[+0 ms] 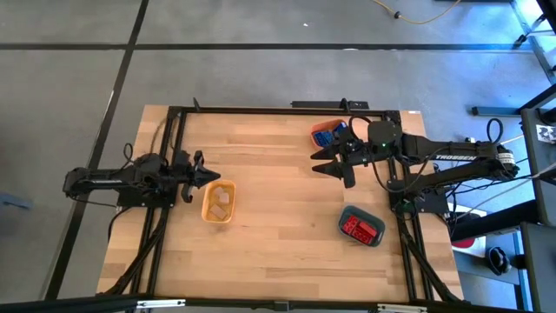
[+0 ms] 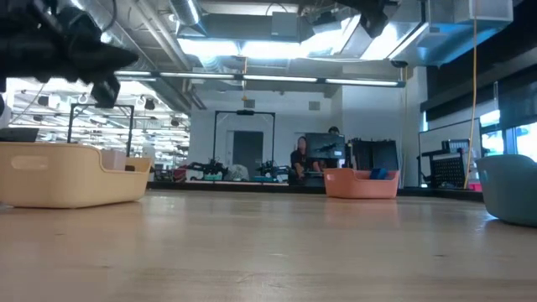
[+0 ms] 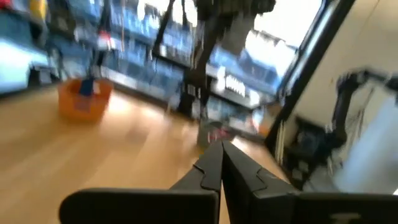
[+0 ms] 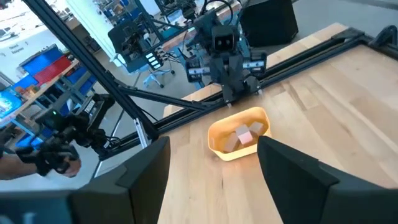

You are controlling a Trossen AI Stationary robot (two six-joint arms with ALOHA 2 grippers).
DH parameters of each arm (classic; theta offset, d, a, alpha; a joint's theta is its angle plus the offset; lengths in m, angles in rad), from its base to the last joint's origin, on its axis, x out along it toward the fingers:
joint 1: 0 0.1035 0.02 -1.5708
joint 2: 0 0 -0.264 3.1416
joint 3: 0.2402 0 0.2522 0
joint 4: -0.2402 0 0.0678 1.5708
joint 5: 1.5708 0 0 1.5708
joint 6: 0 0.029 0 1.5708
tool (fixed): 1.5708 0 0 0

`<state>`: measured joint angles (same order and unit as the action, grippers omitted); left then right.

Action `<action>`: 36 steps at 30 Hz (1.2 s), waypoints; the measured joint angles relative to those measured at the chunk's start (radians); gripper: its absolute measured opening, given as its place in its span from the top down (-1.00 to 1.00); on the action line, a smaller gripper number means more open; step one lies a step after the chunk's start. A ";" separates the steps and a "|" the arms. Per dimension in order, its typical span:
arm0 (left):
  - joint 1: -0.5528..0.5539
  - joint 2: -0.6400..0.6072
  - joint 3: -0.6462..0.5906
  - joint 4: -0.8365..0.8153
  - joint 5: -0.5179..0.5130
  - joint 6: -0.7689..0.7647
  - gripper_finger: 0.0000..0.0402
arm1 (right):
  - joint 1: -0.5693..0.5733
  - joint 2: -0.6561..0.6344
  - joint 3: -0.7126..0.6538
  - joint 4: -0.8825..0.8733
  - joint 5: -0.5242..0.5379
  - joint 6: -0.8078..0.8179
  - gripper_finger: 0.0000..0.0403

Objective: Sort & place blocks by color
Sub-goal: Return to Home Position

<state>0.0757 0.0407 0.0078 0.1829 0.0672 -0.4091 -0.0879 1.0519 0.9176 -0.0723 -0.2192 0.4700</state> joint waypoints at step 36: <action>0.000 -0.021 0.003 -0.171 -0.058 0.035 1.00 | 0.016 -0.921 -0.511 -0.245 -0.185 -0.001 0.98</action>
<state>0.0754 0.0193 0.0109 0.0124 0.0096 -0.3744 -0.0718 0.1307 0.4069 -0.3176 -0.4041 0.4685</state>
